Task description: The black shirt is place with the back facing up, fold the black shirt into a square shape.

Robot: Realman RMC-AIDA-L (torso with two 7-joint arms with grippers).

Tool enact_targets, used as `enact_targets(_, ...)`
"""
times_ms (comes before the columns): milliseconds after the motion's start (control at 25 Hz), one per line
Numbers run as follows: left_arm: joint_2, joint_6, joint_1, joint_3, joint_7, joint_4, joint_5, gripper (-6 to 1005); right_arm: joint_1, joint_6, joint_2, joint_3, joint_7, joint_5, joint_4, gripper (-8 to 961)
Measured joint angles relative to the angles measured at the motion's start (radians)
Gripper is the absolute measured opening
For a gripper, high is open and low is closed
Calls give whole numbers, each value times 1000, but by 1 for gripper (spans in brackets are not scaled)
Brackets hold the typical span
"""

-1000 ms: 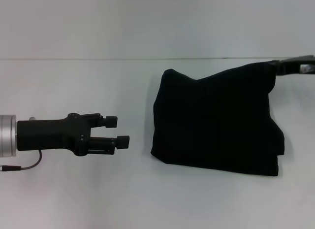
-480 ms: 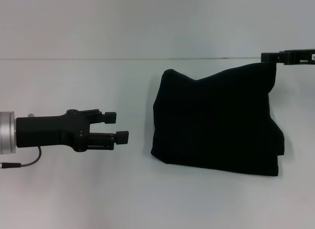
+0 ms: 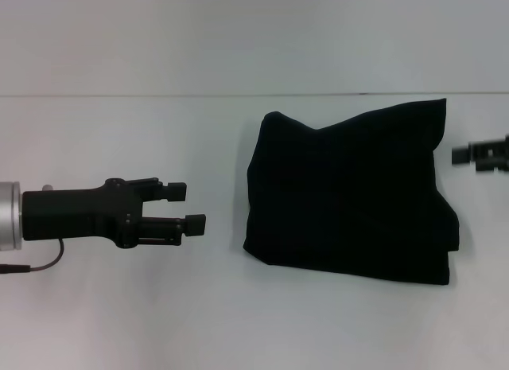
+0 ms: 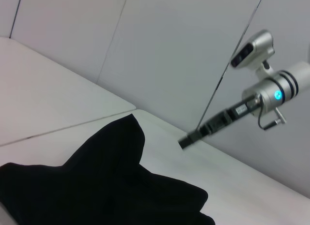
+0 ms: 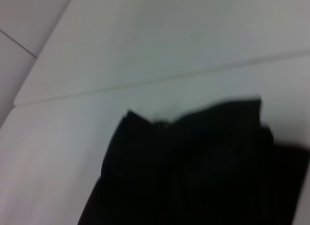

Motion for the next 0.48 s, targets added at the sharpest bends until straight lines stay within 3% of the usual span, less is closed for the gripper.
enact_targets(200,1,-3,-5,1,1,1,0,866,-9,-4,-26,7,-6,-1,149,707)
enact_targets(480,1,-2,-6,2,2,8,4,866,-18,-1,-14,6,-18,0,215,698)
